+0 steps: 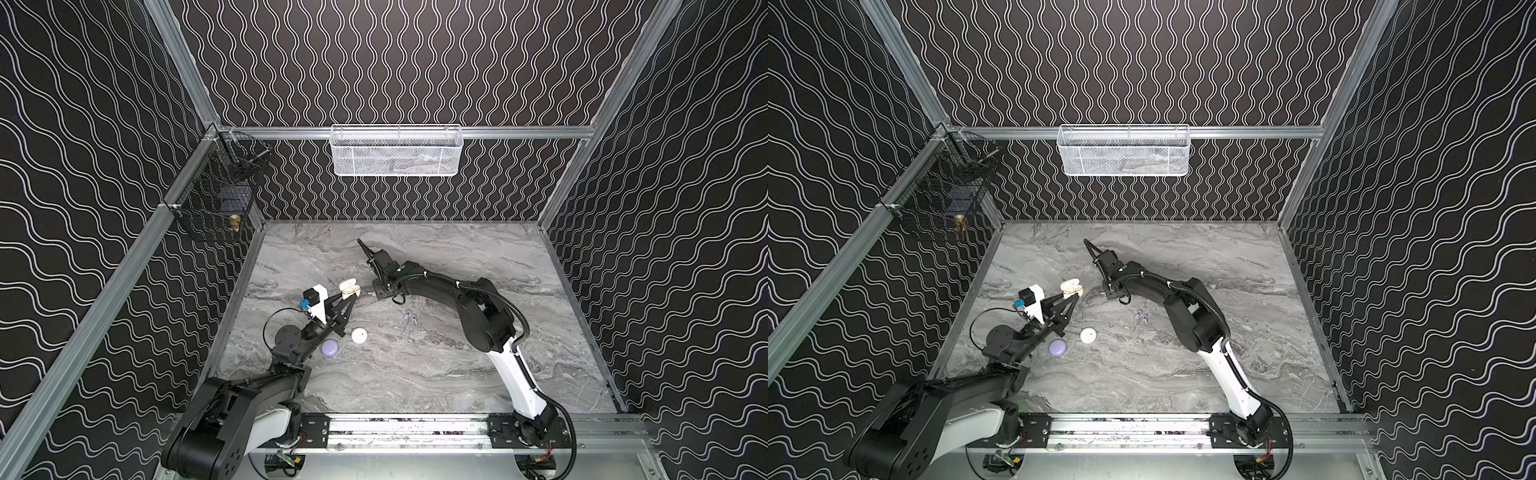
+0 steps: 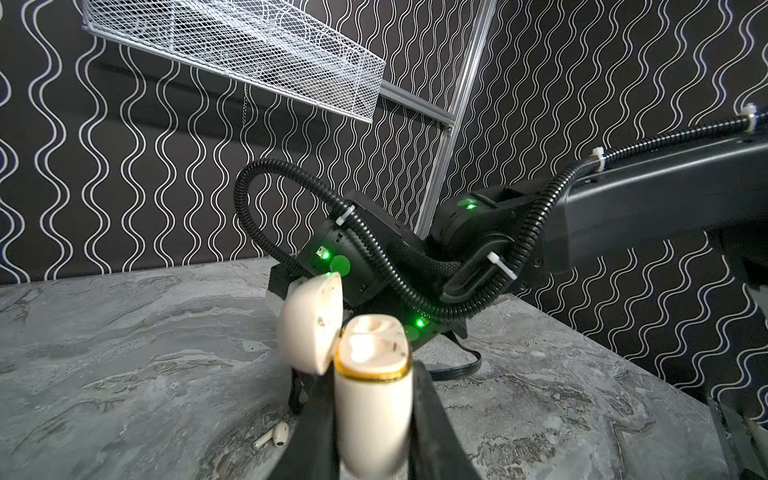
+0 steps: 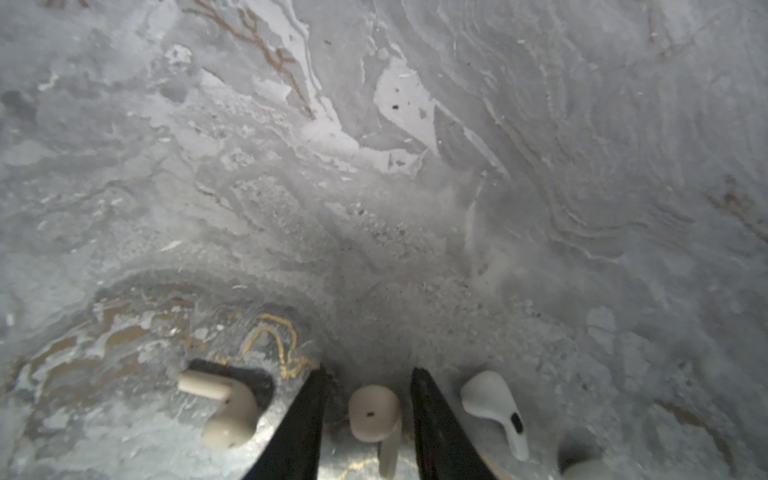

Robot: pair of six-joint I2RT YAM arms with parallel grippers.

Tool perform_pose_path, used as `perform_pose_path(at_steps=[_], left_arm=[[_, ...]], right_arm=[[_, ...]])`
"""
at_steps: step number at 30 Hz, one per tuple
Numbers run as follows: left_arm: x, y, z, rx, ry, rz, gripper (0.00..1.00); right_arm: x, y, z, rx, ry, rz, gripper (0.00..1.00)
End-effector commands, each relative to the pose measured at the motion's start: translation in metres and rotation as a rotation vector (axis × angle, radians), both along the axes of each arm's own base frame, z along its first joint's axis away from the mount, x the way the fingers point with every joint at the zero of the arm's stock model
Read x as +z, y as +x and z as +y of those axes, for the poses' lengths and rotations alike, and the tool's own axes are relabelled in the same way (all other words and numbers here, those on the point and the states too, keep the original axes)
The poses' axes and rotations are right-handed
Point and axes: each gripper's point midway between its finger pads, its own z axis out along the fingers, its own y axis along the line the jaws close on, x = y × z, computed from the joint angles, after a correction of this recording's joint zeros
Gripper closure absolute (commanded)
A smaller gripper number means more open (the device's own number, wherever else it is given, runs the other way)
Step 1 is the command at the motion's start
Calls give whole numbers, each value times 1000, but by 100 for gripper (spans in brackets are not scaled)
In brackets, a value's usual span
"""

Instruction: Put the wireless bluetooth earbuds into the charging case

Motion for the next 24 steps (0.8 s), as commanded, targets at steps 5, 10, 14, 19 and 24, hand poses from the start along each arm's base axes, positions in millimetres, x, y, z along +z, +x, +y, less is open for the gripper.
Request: perform_pose_path(at_steps=[5,10,14,19,24], left_arm=[[6,-1,0,0,-3,-31,100],[5,0,0,0,-4,-27,100],[4,1,0,2,-2,-23,100],[5,0,0,2,-1,-26,100],[5,0,0,0,-3,-28,100]], right_arm=[[-7,-11,-11,-9,-51,41,74],[-6,-13,-13,-12,-51,38,67],[-5,-13,-14,-12,-52,35,64],[-9,-13,-11,-5,-43,41,72],[-10,-13,-10,-12,-38,44,80]])
